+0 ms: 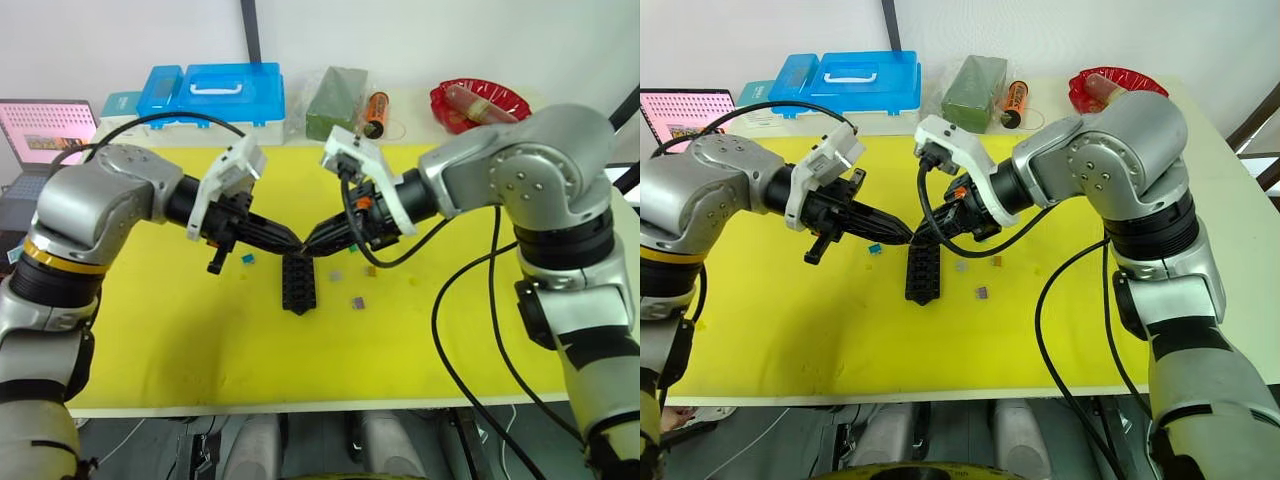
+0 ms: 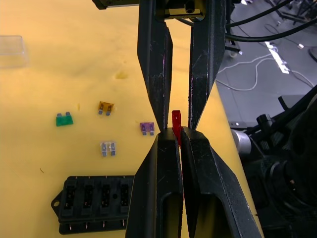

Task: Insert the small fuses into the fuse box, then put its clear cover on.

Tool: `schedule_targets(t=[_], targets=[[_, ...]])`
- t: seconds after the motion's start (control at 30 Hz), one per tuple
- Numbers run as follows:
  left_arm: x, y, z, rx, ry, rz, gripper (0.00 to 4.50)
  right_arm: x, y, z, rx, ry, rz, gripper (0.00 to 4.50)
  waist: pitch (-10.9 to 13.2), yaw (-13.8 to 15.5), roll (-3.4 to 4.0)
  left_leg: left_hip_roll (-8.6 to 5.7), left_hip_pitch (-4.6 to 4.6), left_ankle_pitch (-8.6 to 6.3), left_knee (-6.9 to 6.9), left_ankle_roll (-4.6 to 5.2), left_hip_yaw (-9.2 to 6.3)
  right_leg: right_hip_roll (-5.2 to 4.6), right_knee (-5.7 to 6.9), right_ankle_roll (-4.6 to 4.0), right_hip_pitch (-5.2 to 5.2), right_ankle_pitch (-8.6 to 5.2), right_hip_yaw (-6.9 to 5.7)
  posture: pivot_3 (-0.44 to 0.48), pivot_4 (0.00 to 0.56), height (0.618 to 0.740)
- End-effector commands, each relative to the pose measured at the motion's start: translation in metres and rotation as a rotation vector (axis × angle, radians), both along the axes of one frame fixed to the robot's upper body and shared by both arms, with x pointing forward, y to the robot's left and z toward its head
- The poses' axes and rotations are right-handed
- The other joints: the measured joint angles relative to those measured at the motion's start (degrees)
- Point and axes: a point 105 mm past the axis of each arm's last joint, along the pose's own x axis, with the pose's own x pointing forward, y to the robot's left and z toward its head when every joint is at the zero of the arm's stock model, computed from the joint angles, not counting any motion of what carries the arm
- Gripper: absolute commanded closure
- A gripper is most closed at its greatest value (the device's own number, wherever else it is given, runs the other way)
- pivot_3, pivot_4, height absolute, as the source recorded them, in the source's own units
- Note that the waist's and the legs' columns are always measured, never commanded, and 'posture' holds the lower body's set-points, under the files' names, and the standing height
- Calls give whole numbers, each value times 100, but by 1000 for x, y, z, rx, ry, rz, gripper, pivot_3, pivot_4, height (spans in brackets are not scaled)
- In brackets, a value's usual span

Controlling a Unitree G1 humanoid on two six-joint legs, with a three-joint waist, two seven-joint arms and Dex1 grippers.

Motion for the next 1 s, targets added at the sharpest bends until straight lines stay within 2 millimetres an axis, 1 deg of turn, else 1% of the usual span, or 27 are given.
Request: schedule_targets(t=[0.03, 0.23, 0.47, 1.0], targets=[[-1, 0, 9, -14, -42, 1, 4500, -4, 3, 8, 21, -40, 31, 4257, 0, 0, 0, 0, 0, 0, 0, 0, 0, 0, 0, 0, 0, 0, 0, 0, 150, 740], [-1, 2, 8, -4, -50, 9, 4500, -4, 2, 6, 15, -46, 39, 4257, 0, 0, 0, 0, 0, 0, 1, 0, 0, 0, 1, 0, 0, 0, 0, 0, 150, 740], [-4, 3, 5, 12, -57, -10, 4500, -5, 2, 4, 6, -52, 50, 4257, 0, 0, 0, 0, 0, 0, 3, 0, 0, 0, 4, 0, 0, 0, 0, 0, 150, 740], [-4, 4, 3, 28, -80, -27, 4500, -9, 4, 7, 15, -45, 78, 4257, 0, 2, 0, -1, 0, 0, 7, 0, 0, 0, 7, 0, 0, 0, 0, 0, 150, 740]])
